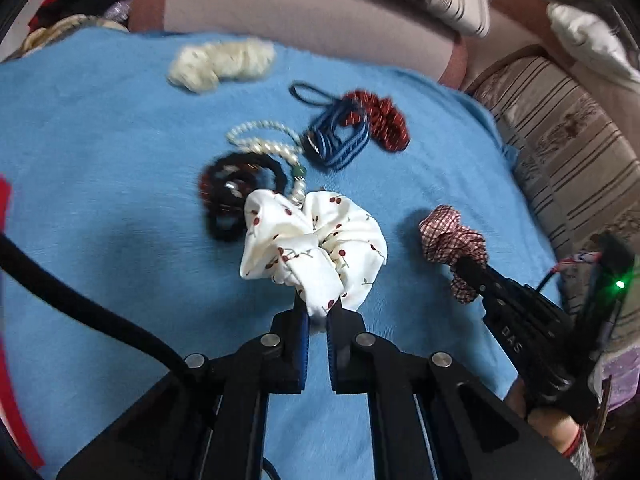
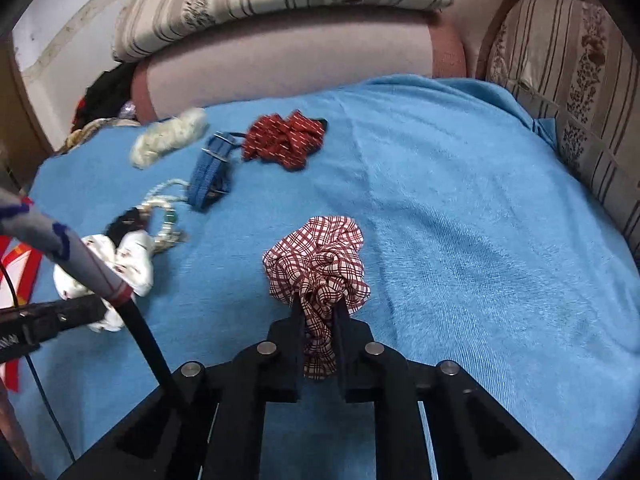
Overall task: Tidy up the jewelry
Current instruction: 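Grasp the white cherry scrunchie with left tool while right tool grasps red plaid scrunchie, then release both scrunchies onto the white red-rimmed tray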
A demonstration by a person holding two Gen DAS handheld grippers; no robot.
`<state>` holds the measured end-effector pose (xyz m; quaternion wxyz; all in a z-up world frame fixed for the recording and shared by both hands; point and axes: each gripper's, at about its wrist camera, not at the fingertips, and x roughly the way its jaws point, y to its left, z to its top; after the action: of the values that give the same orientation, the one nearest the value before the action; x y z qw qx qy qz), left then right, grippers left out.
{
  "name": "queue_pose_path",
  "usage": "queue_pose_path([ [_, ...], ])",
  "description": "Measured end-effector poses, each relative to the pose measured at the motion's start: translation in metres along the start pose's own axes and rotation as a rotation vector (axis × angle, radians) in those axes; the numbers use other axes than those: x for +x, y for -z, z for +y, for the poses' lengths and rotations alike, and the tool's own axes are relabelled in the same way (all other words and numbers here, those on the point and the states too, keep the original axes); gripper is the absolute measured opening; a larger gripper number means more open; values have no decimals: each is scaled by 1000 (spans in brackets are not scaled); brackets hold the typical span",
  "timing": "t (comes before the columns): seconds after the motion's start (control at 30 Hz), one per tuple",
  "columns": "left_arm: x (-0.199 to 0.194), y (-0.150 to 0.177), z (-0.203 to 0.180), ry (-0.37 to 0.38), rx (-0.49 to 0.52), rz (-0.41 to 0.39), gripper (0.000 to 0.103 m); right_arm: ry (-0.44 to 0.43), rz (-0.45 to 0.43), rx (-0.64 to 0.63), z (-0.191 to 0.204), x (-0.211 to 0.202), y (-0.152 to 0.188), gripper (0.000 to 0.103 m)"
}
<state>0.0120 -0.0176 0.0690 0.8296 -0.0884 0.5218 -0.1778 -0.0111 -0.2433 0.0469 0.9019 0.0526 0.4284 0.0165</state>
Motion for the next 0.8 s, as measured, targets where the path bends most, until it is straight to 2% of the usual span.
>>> queue_pose_path([
  [0.17, -66, 18, 38, -40, 1, -72, 7, -63, -28, -73, 40, -36, -3, 12],
  [0.3, -108, 28, 91, -146, -35, -121, 7, -159, -24, -143, 94, -50, -7, 12],
  [0.47, -154, 36, 184, -281, -169, -159, 7, -303, 5, -255, 190, -55, -9, 12],
  [0.67, -171, 34, 272, -437, -259, -173, 7, -424, 45, -352, 302, -32, -15, 13],
  [0.8, -166, 22, 323, -478, -324, -164, 7, -477, 96, -368, 360, -2, -19, 13],
])
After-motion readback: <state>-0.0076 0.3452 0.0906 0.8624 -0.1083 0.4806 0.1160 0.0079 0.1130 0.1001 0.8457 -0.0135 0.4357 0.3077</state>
